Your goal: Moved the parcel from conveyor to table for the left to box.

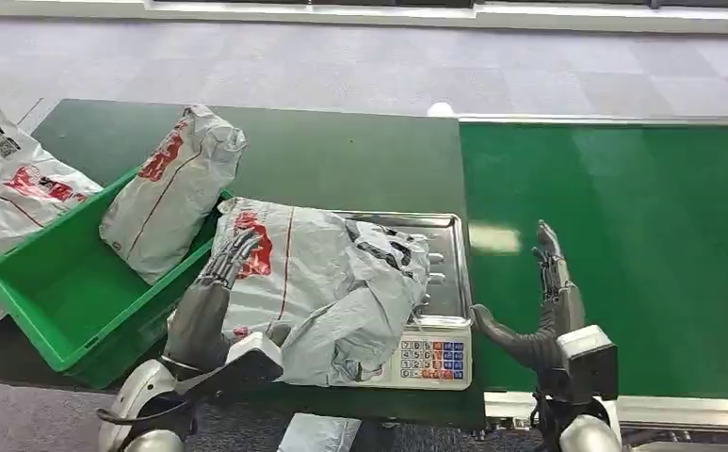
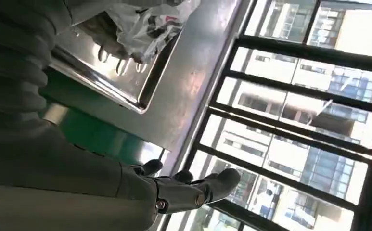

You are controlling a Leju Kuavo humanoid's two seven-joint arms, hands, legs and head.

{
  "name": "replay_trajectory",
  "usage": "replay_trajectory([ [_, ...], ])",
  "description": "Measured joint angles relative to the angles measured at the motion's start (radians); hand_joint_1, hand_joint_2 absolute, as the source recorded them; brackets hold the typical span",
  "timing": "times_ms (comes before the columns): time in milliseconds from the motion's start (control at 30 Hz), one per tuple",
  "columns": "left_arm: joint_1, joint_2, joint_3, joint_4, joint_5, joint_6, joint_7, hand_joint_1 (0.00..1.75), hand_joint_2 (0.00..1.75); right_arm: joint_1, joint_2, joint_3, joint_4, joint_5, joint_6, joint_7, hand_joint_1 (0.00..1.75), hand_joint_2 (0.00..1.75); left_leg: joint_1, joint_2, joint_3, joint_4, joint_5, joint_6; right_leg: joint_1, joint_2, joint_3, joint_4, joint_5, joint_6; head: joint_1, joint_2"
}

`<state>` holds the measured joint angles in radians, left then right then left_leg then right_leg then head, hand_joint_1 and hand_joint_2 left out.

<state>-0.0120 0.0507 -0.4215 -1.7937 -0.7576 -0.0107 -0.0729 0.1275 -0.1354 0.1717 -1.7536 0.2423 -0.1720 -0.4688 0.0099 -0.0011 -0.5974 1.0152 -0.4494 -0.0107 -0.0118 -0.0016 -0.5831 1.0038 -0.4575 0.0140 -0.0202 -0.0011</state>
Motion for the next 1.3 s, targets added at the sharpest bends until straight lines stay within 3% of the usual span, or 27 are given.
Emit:
replay_trajectory([
  [233, -0.029, 0.014, -0.032, 0.031, 0.000, 0.000, 0.004, 0.00, 1.75, 0.014, 0.001, -0.006, -0.011, -0.004, -0.009, 0.001, 0.00, 1.75, 0.000, 0.000, 0.000, 0.000, 0.001, -0.001, 0.001, 0.001, -0.001, 0.000, 0.000, 0.000, 0.000, 0.000],
  [367, -0.078, 0.011, -0.056, 0.074, 0.013, -0.103, 0.050, 0.00, 1.75, 0.012, 0.006, -0.009, -0.019, -0.070, -0.130, -0.064, 0.00, 1.75, 0.000, -0.001, 0.000, 0.000, 0.001, 0.000, 0.000, -0.001, -0.001, 0.000, 0.000, 0.000, 0.000, 0.000],
  [600, -0.265, -0.071, -0.164, 0.355, 0.001, -0.177, 0.119, 0.00, 1.75, 0.059, 0.006, -0.006, -0.067, -0.130, -0.290, -0.133, 0.00, 1.75, -0.002, -0.002, -0.001, 0.000, 0.002, 0.001, -0.002, -0.001, 0.000, 0.000, 0.002, 0.002, 0.000, 0.000],
  [867, -0.435, -0.190, -0.259, 0.749, -0.150, -0.091, 0.205, 0.00, 1.75, 0.065, 0.013, 0.021, -0.081, -0.105, -0.291, -0.123, 0.00, 1.75, -0.002, -0.003, 0.000, 0.000, 0.002, 0.002, -0.002, -0.002, 0.002, 0.000, 0.002, 0.003, 0.000, 0.000],
  [933, -0.460, -0.211, -0.267, 0.817, -0.155, -0.080, 0.194, 0.51, 1.75, 0.065, 0.016, 0.023, -0.087, -0.091, -0.279, -0.111, 0.00, 1.75, -0.002, -0.005, 0.002, 0.000, 0.003, 0.002, -0.002, -0.005, 0.005, 0.000, 0.000, 0.004, 0.000, 0.000],
  [967, -0.470, -0.219, -0.271, 0.846, -0.155, -0.078, 0.187, 1.13, 1.75, 0.066, 0.018, 0.023, -0.087, -0.082, -0.270, -0.105, 0.00, 1.75, -0.002, -0.006, 0.003, 0.000, 0.002, 0.003, -0.003, -0.007, 0.006, 0.000, 0.000, 0.005, 0.000, 0.000],
  [1000, -0.479, -0.223, -0.272, 0.871, -0.154, -0.074, 0.180, 1.59, 1.75, 0.066, 0.019, 0.023, -0.087, -0.077, -0.263, -0.099, 0.00, 1.75, -0.002, -0.006, 0.004, 0.000, 0.002, 0.004, -0.003, -0.007, 0.007, -0.001, -0.001, 0.005, 0.000, 0.000],
  [1033, -0.487, -0.226, -0.274, 0.893, -0.151, -0.071, 0.173, 1.75, 1.75, 0.067, 0.021, 0.023, -0.087, -0.073, -0.256, -0.097, 0.00, 1.75, -0.002, -0.007, 0.005, 0.000, 0.002, 0.004, -0.003, -0.008, 0.009, -0.001, -0.002, 0.005, 0.000, 0.000],
  [1300, -0.490, -0.221, -0.248, 0.933, -0.070, -0.072, 0.115, 1.75, 1.75, 0.068, 0.046, 0.023, -0.087, -0.032, -0.223, -0.078, 0.00, 1.75, -0.003, -0.007, 0.007, -0.002, -0.004, 0.007, -0.004, -0.009, 0.020, -0.002, -0.009, 0.004, 0.000, 0.000],
])
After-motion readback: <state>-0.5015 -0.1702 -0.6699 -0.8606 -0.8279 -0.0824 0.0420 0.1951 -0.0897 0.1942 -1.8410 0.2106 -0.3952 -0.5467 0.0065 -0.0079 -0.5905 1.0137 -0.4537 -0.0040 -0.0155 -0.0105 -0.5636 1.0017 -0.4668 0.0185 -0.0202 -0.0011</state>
